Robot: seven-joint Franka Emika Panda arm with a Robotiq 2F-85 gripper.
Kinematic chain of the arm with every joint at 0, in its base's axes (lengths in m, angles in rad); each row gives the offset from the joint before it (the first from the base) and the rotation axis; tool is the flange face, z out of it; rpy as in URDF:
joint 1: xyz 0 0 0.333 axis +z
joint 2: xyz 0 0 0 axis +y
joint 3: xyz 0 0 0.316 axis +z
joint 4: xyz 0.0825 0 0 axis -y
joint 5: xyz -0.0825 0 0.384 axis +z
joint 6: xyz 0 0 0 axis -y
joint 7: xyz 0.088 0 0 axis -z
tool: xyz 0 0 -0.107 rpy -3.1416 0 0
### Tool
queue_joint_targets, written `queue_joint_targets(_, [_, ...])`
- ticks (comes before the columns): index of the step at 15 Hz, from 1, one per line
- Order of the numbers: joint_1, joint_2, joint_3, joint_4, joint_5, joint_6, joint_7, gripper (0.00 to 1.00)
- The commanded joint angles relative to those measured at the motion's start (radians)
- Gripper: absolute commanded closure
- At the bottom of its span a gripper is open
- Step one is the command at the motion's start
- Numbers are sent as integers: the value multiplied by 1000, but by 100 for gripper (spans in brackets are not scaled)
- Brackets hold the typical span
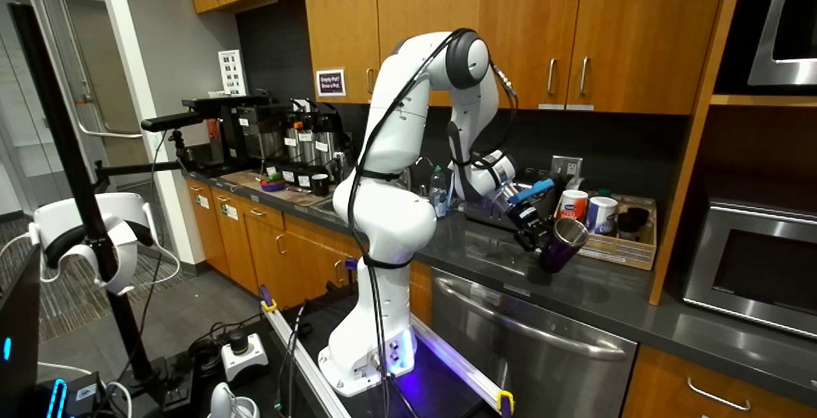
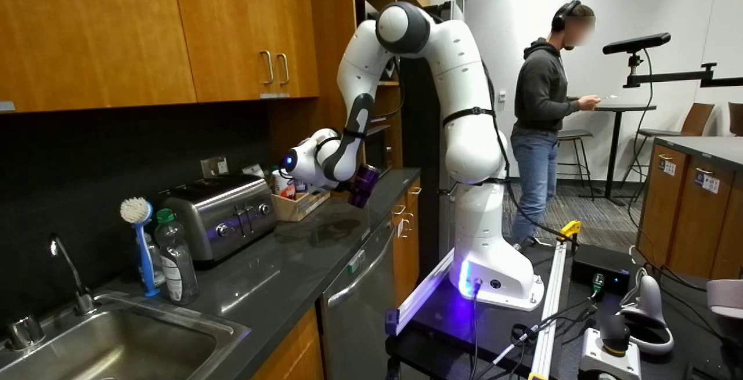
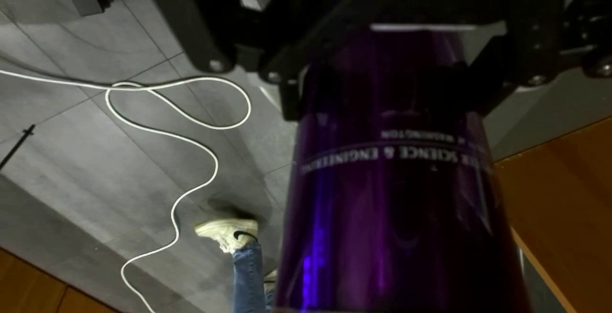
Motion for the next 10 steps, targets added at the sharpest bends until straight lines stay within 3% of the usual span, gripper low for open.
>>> queue_joint_targets(1, [-13, 5, 9, -5, -35, -51, -38, 43])
queue_joint_targets(10, [-7, 56, 15, 14, -87, -202, -20, 43])
